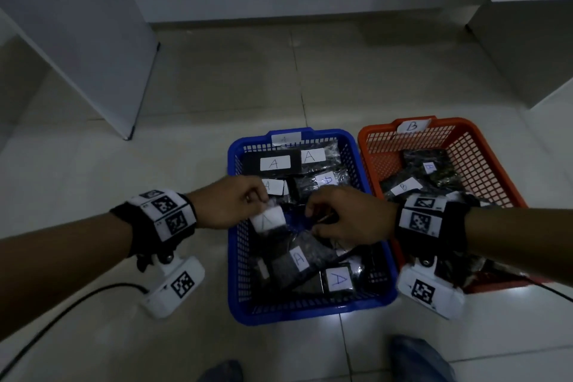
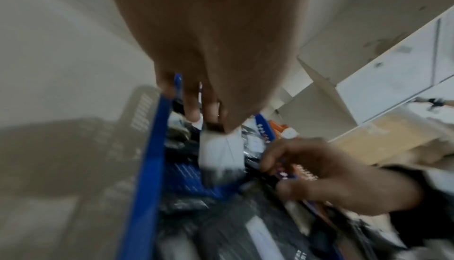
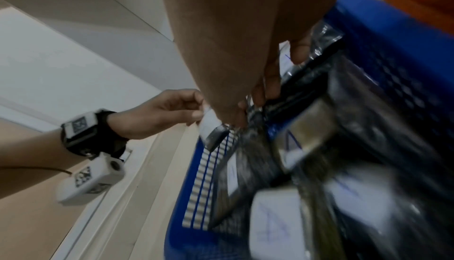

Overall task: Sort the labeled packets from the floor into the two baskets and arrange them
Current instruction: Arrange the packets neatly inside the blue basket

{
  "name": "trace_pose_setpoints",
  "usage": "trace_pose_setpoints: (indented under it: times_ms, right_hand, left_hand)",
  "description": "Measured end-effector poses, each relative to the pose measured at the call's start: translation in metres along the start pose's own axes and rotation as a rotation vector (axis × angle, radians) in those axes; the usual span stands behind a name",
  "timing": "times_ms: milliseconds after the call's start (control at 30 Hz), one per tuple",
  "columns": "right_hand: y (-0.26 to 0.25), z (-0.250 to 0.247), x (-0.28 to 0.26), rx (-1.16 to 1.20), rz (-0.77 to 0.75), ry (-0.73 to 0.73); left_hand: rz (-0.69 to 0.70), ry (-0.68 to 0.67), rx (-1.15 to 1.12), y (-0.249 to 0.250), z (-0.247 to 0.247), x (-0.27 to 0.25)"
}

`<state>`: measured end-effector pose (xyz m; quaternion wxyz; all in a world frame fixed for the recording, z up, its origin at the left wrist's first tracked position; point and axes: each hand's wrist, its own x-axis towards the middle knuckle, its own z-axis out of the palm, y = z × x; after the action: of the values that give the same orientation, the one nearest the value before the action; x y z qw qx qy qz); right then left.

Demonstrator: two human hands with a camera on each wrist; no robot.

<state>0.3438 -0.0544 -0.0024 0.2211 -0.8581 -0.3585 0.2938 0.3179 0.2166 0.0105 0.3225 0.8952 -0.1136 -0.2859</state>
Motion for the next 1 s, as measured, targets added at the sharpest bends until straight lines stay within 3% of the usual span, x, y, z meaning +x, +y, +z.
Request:
trace_pose_setpoints:
  times_ms: [133,333,433,600,733,900,1000]
  right_hand:
    - [-0.002,-0.014,0.031,-0.033,-0.023,0.081]
    - [-0.001,-0.019,0.077,-0.276,-0.103,0.207]
    - [0.002,-0.022,0.091,-0.44,-0.087,0.196]
    - [0.009,-0.025,0.098,-0.502,-0.05,0.164]
    - [0.006,-0.022,0.1,-0.502,-0.057,0.184]
    - [-0.002,-0.015,0.102,-0.525,-0.238,0.123]
    - [-0.005,-0.018,0.106,-0.592,-0.16,0.058]
  left_hand:
    - [-0.054,0.242,0.34,-0.022,-0.012,0.02]
    - [0.064,0.403,0.485,-0.036,0.003,0.031]
    - [0.148,0.387,0.51,-0.035,0.008,0.029]
    - [0.16,0.198,0.679,-0.039,0.013,0.027]
    - [0.2,0.277,0.714,-0.041,0.011,0.028]
    - [0.229,0.336,0.729,-0.046,0.017,0.027]
    - [0.174,0.303,0.721,-0.047,0.016,0.027]
